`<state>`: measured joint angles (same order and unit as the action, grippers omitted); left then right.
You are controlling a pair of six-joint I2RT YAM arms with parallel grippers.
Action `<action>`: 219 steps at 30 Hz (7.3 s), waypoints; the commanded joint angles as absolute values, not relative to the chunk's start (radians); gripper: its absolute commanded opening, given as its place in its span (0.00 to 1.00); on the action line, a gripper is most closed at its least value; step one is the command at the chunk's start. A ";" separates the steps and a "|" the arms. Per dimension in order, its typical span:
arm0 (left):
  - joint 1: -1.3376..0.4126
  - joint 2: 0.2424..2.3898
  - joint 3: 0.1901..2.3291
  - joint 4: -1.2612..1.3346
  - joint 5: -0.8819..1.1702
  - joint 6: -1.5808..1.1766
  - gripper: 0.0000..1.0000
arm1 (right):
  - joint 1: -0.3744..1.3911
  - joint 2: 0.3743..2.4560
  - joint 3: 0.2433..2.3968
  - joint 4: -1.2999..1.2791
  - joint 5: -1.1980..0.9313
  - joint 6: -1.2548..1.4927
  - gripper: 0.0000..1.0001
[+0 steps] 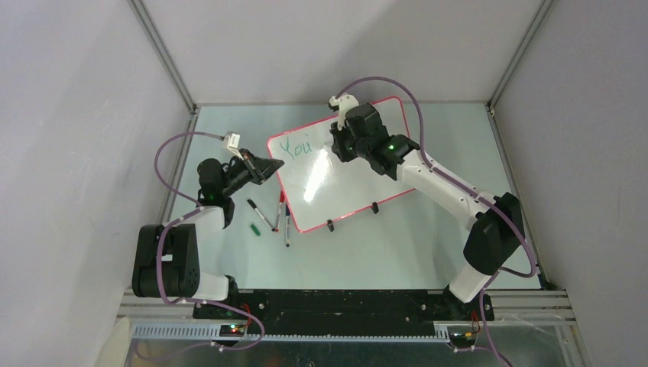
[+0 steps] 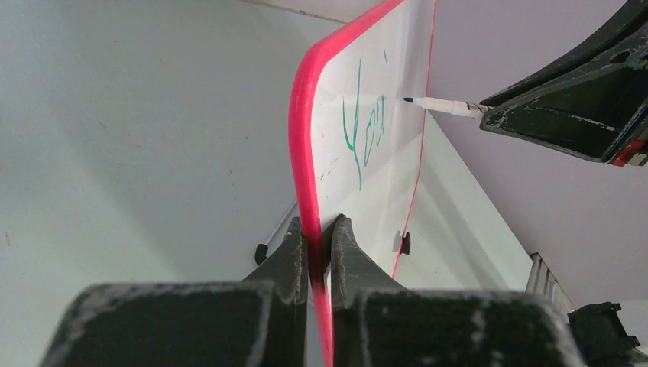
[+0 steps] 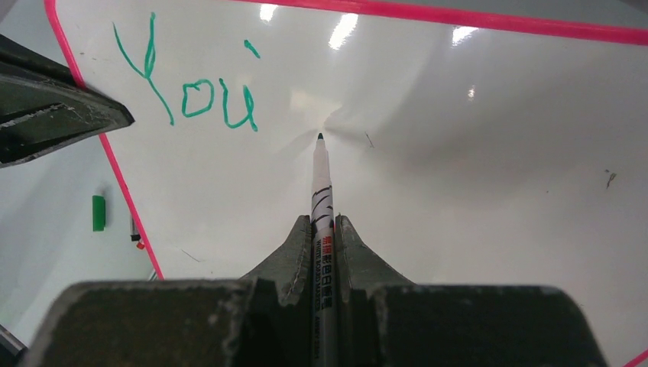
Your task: Write a sentence on the whiteboard
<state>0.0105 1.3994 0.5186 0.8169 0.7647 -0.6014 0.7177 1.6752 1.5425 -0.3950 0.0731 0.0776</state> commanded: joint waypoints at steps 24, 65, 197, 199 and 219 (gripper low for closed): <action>-0.003 1.442 0.494 0.680 0.655 -0.411 0.00 | 0.752 1.717 1.677 -0.374 0.073 0.054 0.00; -0.003 1.437 0.491 0.681 0.652 -0.411 0.00 | 0.725 1.696 1.580 -0.402 0.087 0.078 0.00; -0.003 1.435 0.491 0.680 0.653 -0.412 0.00 | 0.695 1.740 1.673 -0.499 0.018 0.079 0.00; -0.003 1.434 0.491 0.680 0.653 -0.413 0.00 | 0.694 1.736 1.665 -0.502 0.028 0.076 0.00; -0.003 1.434 0.490 0.680 0.652 -0.412 0.00 | 0.669 1.676 1.639 -0.479 0.053 0.100 0.00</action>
<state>0.0105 1.3994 0.5186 0.8143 0.7605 -0.6014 0.6788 1.7393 1.6493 -0.5045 0.0387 0.0959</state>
